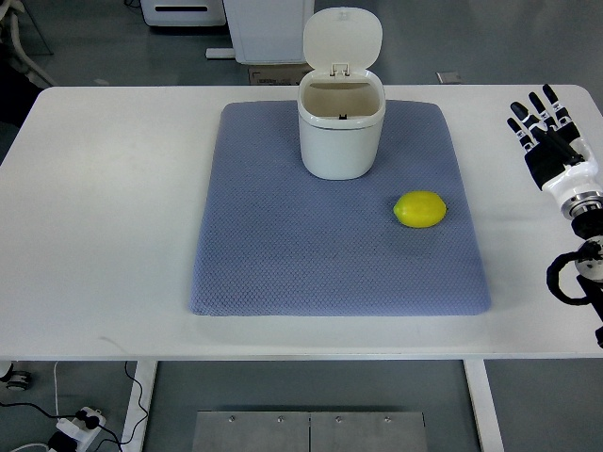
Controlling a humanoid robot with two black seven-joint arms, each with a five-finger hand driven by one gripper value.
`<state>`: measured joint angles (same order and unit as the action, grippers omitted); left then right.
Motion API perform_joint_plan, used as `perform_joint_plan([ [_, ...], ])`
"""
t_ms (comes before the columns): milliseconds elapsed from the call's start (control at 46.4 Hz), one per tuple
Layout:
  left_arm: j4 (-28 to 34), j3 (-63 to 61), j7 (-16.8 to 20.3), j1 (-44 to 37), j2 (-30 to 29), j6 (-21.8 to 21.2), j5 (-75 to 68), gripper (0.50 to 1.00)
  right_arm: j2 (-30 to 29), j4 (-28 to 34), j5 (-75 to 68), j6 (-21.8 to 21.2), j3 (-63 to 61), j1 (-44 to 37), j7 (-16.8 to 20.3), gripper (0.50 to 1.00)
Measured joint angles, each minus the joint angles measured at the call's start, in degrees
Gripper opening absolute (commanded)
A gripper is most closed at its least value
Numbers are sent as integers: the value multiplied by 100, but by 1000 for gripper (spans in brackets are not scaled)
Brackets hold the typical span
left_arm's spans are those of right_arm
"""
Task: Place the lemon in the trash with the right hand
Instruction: 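Raise the right hand and swing it over the mat toward the lemon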
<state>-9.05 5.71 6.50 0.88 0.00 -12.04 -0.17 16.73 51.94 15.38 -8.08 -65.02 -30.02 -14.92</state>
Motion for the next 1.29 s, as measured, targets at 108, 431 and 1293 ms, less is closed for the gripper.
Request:
perform_joint_plan([
  [108,0,0,0,1,0,0,0,1000,50,2,0,-346,32,12,23,1000],
  [431,0,1,0,2,0,0,0,1000,686,44,46,-315,742,-87,121,1000],
  [1293,0,0,-2,0,0,0,0,1000,2803,834,848,43,5669,-3147,-12,1000],
])
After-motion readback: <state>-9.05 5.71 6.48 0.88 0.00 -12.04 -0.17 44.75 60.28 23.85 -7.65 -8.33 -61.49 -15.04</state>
